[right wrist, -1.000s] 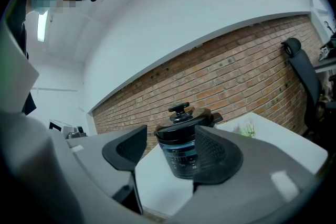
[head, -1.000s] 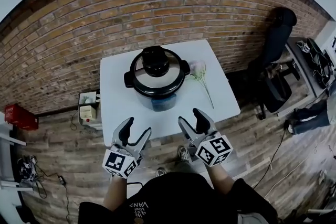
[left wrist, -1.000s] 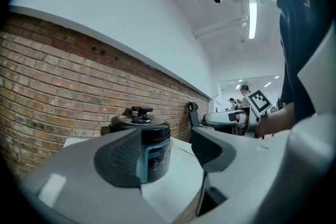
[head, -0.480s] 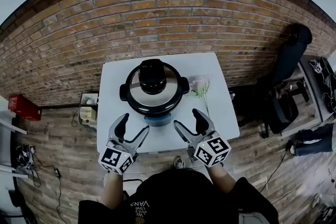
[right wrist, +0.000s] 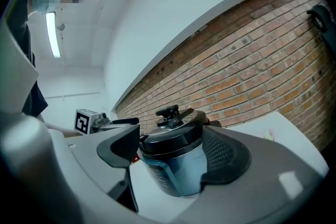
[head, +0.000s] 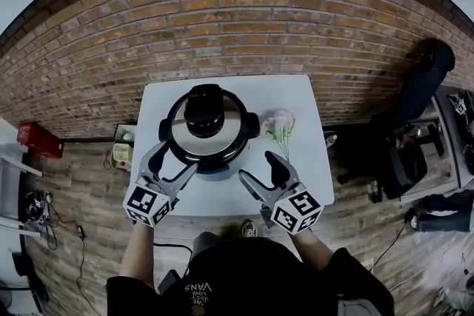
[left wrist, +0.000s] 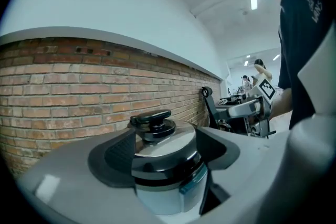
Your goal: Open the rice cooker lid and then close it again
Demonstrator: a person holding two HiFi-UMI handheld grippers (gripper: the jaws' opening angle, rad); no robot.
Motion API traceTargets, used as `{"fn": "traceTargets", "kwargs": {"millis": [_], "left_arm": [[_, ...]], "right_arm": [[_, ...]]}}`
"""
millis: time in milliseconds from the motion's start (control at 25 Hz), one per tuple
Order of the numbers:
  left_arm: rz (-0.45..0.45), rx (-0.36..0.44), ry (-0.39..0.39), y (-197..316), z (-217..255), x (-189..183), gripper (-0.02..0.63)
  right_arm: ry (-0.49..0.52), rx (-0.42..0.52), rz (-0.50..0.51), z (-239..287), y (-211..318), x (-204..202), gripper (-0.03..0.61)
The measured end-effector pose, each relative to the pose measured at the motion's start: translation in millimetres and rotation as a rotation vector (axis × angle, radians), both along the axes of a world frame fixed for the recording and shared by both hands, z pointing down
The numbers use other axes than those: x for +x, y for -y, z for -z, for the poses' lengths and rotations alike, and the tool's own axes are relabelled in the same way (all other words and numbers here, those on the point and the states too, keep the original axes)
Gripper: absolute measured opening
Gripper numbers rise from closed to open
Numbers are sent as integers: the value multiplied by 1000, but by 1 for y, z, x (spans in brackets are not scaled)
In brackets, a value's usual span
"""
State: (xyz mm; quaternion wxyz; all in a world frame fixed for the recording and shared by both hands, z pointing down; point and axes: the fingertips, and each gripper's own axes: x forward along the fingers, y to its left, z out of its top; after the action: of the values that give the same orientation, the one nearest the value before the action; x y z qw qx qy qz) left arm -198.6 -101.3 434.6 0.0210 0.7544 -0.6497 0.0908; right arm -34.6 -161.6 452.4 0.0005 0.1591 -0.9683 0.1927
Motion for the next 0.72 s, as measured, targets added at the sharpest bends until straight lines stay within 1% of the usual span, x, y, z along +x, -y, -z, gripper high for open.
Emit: {"fn": "traceTargets", "kwargs": {"millis": [120,200,320,440,600,720], "left_arm": [[-41,-26,49,13,4,-6,337],[-85,-41,79,23,7,-9,337],[-152,-68,130,37,7,-15,337],[-217,-77,158,50,14,-20,337],[-348,-110,211,68,16,-14,337],[-412,-134,246,84,15,-12,337]], "right_arm": [[-7,4,22,-1,-2,1,365],[-5,0,12,-3,-3,3,365],[-17,-9,-22,-7,-5,4,365],[-19,-32,-68,-8,-6,2,365],[-20,-36,-110,-6,-9,-2,365],[-10,-43,-141,-7,-6,-5,365]]}}
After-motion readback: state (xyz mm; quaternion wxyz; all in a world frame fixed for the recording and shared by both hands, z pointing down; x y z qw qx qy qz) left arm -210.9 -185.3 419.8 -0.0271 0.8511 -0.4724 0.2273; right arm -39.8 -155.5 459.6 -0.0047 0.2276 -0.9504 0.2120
